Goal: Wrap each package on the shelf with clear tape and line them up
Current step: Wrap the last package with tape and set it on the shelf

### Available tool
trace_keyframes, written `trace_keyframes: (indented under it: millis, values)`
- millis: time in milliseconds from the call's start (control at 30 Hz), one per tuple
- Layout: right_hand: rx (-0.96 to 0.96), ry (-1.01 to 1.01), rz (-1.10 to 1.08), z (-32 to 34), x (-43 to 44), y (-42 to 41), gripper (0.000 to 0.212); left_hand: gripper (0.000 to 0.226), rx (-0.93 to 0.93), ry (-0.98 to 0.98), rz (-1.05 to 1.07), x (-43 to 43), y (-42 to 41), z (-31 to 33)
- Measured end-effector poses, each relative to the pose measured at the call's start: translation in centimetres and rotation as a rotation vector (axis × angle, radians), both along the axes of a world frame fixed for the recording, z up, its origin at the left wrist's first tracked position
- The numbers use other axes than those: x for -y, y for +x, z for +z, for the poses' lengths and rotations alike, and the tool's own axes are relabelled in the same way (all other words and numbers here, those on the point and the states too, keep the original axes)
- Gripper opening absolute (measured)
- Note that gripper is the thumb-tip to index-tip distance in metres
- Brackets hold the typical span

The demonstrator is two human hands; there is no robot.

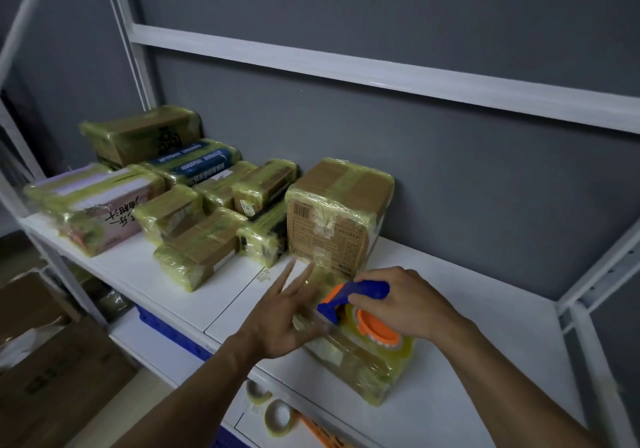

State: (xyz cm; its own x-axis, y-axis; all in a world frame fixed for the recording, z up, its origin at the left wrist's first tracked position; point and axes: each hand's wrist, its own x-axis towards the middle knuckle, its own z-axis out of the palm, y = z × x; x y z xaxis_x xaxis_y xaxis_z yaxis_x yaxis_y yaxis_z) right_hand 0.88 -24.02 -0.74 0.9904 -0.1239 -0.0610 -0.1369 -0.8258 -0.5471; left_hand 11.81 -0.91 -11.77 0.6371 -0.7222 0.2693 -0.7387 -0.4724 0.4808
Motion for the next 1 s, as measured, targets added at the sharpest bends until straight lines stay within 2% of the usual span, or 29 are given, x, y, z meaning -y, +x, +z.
trace_keyframes:
  millis: [67, 133, 467, 567, 700, 767, 867, 933, 1000]
  values:
    - [-0.011, 0.025, -0.011, -0.1, 0.0, -0.1, 0.046, 0.110, 0.016, 0.132, 0.020, 0.3, -0.1, 0.1]
    - [-0.012, 0.042, -0.028, -0.2, 0.0, -0.4, 0.052, 0.121, 0.023, 0.206, 0.057, 0.5, -0.1, -0.2]
    - [0.003, 0.026, -0.027, 1.7, 1.3, -3.0, 0.046, 0.116, 0.124, 0.183, 0.095, 0.6, -0.1, -0.8]
    - [-0.038, 0.008, -0.020, 1.6, 1.3, -3.4, 0.049, 0.115, 0.143, 0.223, 0.098, 0.7, -0.1, -0.6]
    - [-0.064, -0.075, -0.010, 1.6, 0.5, -2.7, 0.038, 0.118, 0.141, 0.306, 0.088, 0.8, 0.1, -0.3]
    - [-0.086, -0.070, -0.013, 1.5, 0.6, -2.1, 0.042, 0.118, 0.171, 0.320, 0.072, 0.8, 0.2, -0.3]
    - [-0.106, -0.057, -0.037, 1.0, 1.0, -1.8, 0.060, 0.119, 0.244, 0.276, 0.026, 1.4, -0.4, -0.6]
    - [-0.104, -0.030, -0.041, 0.8, 1.1, -1.9, 0.070, 0.120, 0.220, 0.247, 0.011, 2.1, -1.1, -1.1]
    - [-0.086, 0.007, -0.042, 0.6, 1.1, -2.0, 0.067, 0.123, 0.190, 0.236, 0.040, 2.5, -1.4, -1.4]
